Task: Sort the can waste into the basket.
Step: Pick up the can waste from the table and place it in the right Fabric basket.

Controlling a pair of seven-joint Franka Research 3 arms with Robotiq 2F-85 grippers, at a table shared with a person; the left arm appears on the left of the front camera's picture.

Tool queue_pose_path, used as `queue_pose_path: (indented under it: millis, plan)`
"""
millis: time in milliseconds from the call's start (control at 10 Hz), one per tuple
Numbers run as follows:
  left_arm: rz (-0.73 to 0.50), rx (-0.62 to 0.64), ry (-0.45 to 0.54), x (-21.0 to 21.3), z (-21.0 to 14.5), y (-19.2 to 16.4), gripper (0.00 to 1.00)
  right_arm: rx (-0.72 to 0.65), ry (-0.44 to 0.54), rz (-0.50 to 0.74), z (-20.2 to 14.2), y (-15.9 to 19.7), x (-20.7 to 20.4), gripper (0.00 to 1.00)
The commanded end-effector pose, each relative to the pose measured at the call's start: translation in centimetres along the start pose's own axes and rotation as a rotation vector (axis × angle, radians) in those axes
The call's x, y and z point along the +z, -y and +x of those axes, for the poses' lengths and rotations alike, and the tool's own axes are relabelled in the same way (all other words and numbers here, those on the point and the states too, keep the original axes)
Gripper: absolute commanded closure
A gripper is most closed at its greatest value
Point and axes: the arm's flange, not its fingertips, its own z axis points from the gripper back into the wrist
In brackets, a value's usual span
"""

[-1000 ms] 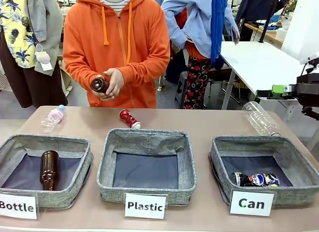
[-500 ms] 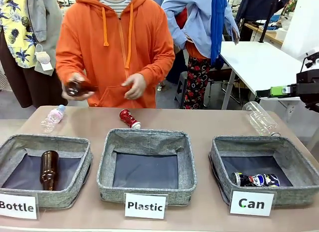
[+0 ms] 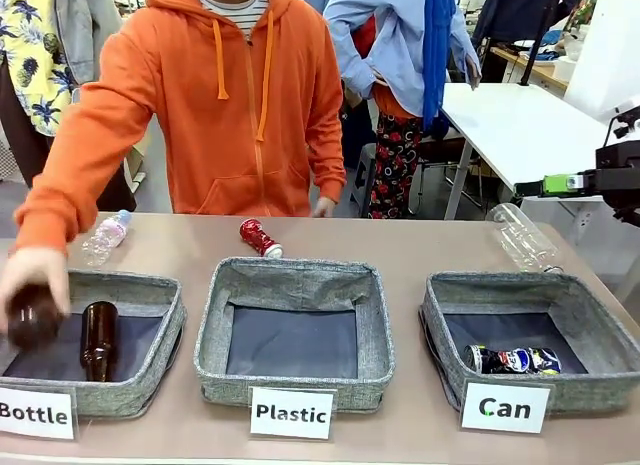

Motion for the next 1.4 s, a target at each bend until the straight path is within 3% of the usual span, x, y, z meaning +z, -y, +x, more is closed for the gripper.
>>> queue_pose_path:
  millis: [0,300,700,1100,1300]
  plan:
    - [-0.044,-0.035,0.059,3.3,-1.9,2.5,0.0,0.003,-0.006,-0.011,0.0,-0.3,0.0,0.0]
    - [-0.039,-0.012,0.054,3.1,-0.9,2.6,0.0,0.003,-0.006,-0.011,0.0,-0.3,0.0,0.0]
    - [-0.001,0.046,-0.061,0.4,2.8,2.5,0.0,0.003,-0.006,-0.011,0.0,-0.3,0.0,0.0]
    - [0.089,0.155,-0.356,-5.8,14.7,1.9,0.0,0.003,-0.006,-0.011,0.0,-0.3,0.0,0.0]
    - [0.086,0.204,-0.418,-9.5,18.6,-0.2,0.0,0.003,-0.006,-0.011,0.0,-0.3,0.0,0.0]
